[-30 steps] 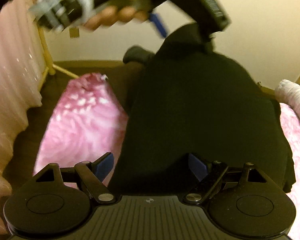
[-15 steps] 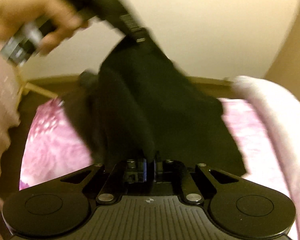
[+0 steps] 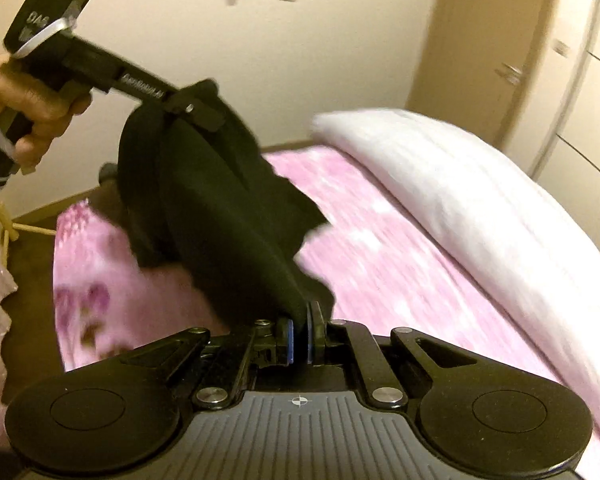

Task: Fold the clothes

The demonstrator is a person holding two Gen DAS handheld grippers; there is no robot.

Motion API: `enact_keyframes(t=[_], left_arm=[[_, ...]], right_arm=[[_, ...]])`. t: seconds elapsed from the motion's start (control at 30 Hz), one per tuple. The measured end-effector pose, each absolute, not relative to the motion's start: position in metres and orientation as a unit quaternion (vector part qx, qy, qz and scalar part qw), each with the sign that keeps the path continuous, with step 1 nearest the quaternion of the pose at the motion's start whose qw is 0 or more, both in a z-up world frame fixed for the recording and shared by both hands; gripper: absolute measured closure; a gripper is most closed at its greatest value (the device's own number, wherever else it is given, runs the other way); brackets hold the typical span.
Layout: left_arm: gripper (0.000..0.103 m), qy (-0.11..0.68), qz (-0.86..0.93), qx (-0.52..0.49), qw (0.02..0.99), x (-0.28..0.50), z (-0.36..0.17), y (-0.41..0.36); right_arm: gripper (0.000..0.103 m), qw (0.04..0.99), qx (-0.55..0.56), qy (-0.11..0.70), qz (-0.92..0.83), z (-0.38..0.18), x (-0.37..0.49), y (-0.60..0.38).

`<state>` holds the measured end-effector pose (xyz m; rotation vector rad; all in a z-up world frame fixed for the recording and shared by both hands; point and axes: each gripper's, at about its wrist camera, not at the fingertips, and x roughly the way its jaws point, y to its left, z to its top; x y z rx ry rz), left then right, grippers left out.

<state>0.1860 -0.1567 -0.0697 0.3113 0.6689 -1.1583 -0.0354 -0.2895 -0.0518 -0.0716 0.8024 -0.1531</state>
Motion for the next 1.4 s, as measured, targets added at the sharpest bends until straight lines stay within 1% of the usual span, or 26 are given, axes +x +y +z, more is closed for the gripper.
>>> enact_keyframes(t=[0.13, 0.23, 0.37, 0.47, 0.53, 0.57, 0.63, 0.7, 0.77, 0.83, 0.93, 1.03, 1.07, 1.13, 1.3, 1.4], left_arm=[[0.100, 0.344, -0.581, 0.160, 0.720, 0.059, -0.078, -0.198], [0.100, 0.371, -0.624, 0.169, 0.667, -0.030, -0.098, -0.243], [0.098, 0.377, -0.676, 0.203, 0.600, -0.115, -0.129, -0.296], [0.089, 0.387, -0.692, 0.221, 0.568, -0.136, -0.145, -0.299], [0.083, 0.393, -0.702, 0.232, 0.547, -0.148, -0.155, -0.299], [0.080, 0.400, -0.706, 0.229, 0.539, -0.148, -0.156, -0.295], [0.067, 0.407, -0.710, 0.219, 0.531, -0.133, -0.157, -0.276], [0.058, 0.412, -0.714, 0.209, 0.526, -0.116, -0.152, -0.264], [0.058, 0.410, -0.717, 0.209, 0.523, -0.095, -0.149, -0.249], [0.055, 0.398, -0.719, 0.219, 0.525, -0.074, -0.148, -0.229], [0.048, 0.378, -0.712, 0.261, 0.531, -0.040, -0.160, -0.205], [0.048, 0.346, -0.711, 0.312, 0.526, -0.020, -0.181, -0.189], [0.047, 0.335, -0.715, 0.319, 0.523, -0.018, -0.188, -0.187], [0.041, 0.315, -0.725, 0.328, 0.518, -0.015, -0.202, -0.185], [0.039, 0.237, -0.746, 0.330, 0.528, -0.035, -0.242, -0.193], [0.039, 0.184, -0.754, 0.325, 0.540, -0.047, -0.262, -0.208]], right_arm=[[0.099, 0.903, 0.005, 0.414, -0.116, -0.044, -0.168, -0.336], [0.099, 0.882, 0.032, 0.444, -0.156, -0.048, -0.267, -0.369], [0.099, 0.846, 0.071, 0.477, -0.226, -0.067, -0.364, -0.403], [0.098, 0.822, 0.097, 0.491, -0.271, -0.086, -0.406, -0.420], [0.098, 0.813, 0.112, 0.493, -0.289, -0.096, -0.415, -0.422], [0.097, 0.810, 0.118, 0.494, -0.294, -0.101, -0.417, -0.422], [0.097, 0.803, 0.133, 0.494, -0.306, -0.109, -0.419, -0.422], [0.097, 0.796, 0.156, 0.487, -0.325, -0.111, -0.419, -0.426], [0.097, 0.781, 0.163, 0.490, -0.350, -0.115, -0.414, -0.423], [0.097, 0.764, 0.175, 0.491, -0.379, -0.124, -0.412, -0.422], [0.095, 0.737, 0.161, 0.512, -0.411, -0.141, -0.391, -0.426], [0.094, 0.727, 0.152, 0.513, -0.431, -0.150, -0.380, -0.422], [0.093, 0.727, 0.143, 0.514, -0.433, -0.152, -0.375, -0.421], [0.093, 0.729, 0.127, 0.515, -0.433, -0.158, -0.368, -0.421], [0.093, 0.762, 0.090, 0.497, -0.406, -0.196, -0.357, -0.438], [0.093, 0.783, 0.072, 0.477, -0.392, -0.223, -0.367, -0.450]])
